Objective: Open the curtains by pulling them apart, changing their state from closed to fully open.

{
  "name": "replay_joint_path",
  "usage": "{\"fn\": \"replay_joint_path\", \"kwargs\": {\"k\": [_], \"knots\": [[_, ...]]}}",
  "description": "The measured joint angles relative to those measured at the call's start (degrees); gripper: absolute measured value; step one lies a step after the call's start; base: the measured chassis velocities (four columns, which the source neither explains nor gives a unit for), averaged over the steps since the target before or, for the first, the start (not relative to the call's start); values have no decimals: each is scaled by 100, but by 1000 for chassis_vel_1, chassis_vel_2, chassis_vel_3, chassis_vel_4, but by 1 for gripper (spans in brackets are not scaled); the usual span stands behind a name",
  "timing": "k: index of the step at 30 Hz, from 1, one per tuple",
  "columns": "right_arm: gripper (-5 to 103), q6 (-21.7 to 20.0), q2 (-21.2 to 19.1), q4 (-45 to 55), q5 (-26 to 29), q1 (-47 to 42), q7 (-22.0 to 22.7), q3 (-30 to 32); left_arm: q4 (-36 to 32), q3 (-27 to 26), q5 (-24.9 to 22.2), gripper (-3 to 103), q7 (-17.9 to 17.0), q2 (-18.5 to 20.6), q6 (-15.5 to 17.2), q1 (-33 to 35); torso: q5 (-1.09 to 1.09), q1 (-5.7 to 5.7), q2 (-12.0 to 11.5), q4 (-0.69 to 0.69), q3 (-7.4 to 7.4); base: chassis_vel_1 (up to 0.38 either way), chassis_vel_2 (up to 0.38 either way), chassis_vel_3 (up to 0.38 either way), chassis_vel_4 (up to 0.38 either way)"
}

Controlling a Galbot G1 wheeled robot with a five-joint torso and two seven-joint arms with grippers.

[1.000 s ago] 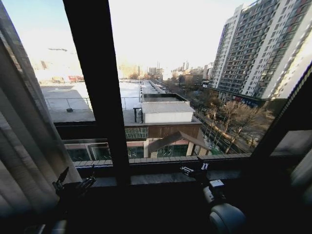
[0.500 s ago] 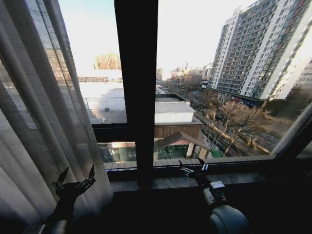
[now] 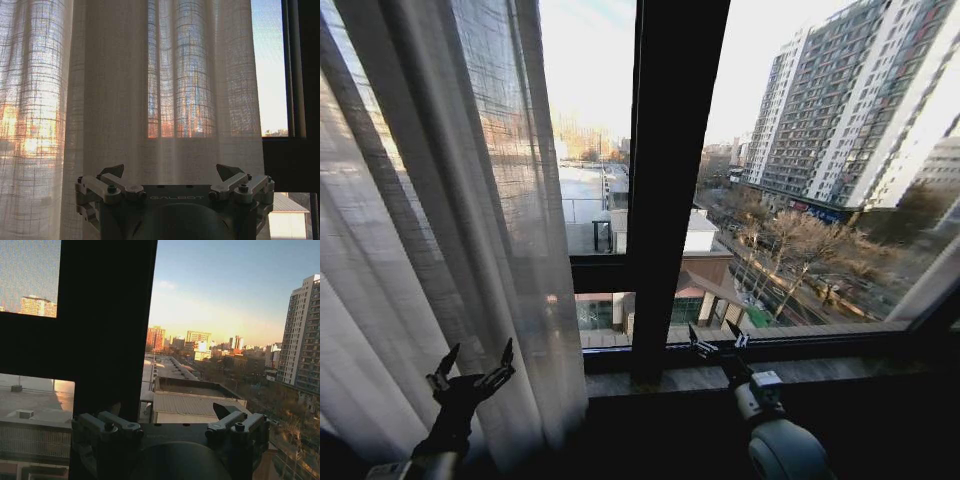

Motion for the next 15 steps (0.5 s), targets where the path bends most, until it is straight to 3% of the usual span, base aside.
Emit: {"fn": "replay_joint_path", "kwargs": {"k": [5,9,15], "knots": [[100,6,16,12,-1,8,-1,-25,0,-149,-265,100,-177,168,466,-358,-3,0,0,2,0,-12,-22,41,41],[100,7,-11,23,-1,10,-5,-13,7,-226,-550,100,-516,487,998,-1050,-10,1,0,1,0,0,0,0,0],[100,12,-61,47,12,-38,-5,49,215,-219,-597,100,-798,652,1172,-1324,-7,1,0,1,0,-1,6,-4,-18]]}}
